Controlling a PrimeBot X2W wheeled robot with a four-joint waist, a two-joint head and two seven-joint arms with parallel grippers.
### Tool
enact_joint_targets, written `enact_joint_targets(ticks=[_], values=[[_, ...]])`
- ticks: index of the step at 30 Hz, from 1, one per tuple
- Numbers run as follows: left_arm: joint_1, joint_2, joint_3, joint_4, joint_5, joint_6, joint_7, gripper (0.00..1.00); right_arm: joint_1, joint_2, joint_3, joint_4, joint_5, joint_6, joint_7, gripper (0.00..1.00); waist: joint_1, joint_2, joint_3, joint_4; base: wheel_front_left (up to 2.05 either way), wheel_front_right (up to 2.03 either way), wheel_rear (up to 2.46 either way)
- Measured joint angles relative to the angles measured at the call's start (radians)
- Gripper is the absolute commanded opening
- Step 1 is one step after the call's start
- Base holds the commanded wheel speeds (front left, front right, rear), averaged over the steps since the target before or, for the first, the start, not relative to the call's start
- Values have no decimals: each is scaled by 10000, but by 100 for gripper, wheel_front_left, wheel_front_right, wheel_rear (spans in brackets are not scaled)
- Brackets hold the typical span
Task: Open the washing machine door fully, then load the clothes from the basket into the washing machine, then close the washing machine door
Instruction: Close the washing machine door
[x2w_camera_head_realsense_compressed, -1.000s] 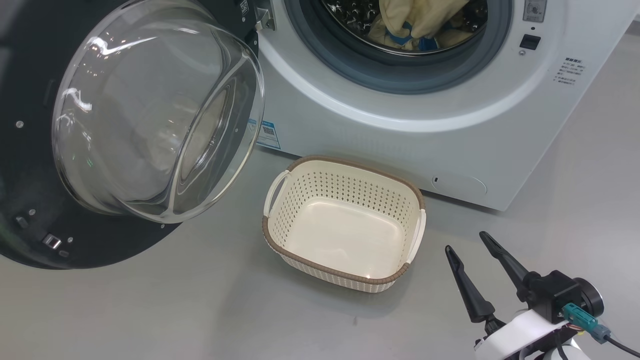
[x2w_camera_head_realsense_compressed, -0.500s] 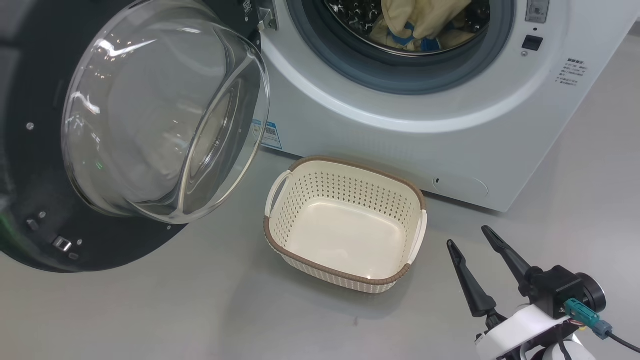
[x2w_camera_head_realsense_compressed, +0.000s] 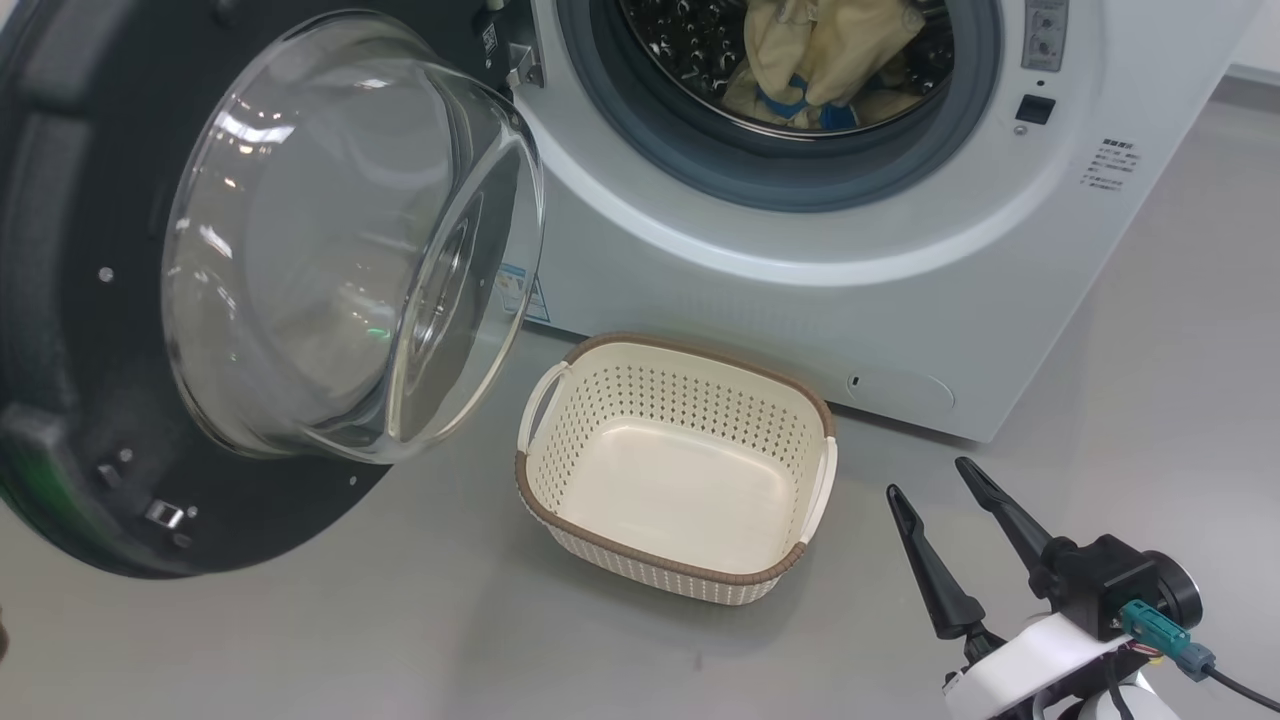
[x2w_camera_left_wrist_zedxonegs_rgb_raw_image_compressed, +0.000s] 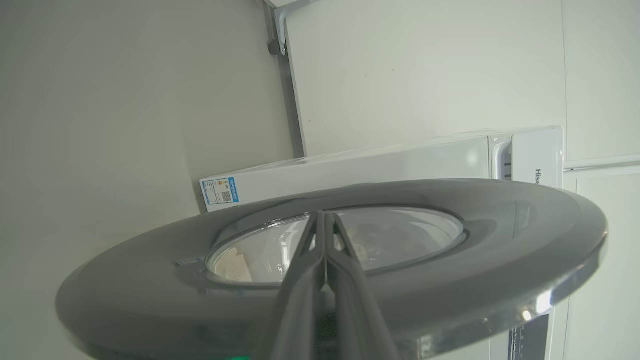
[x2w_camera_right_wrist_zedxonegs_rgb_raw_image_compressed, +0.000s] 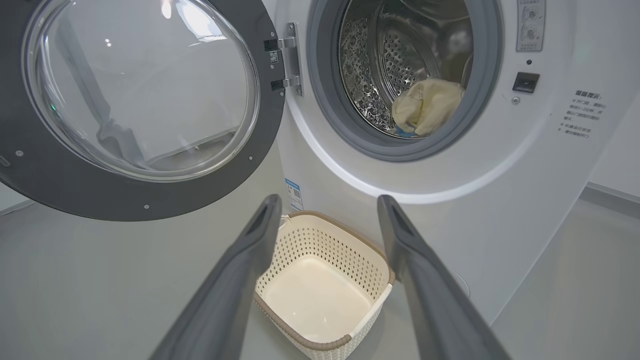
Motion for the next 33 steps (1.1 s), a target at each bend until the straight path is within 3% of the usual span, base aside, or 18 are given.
enact_joint_targets(ticks=[18, 33], values=[[983, -77, -554, -453, -500, -428, 1906, 0, 232, 512, 73, 199, 184, -197, -209, 100, 0, 0, -628, -804, 0, 0, 0], [1377, -240, -669, -1369, -709, -606, 2523, 0, 221, 577, 33, 174, 182, -326, -355, 100, 0, 0, -642, -1968, 0, 0, 0]])
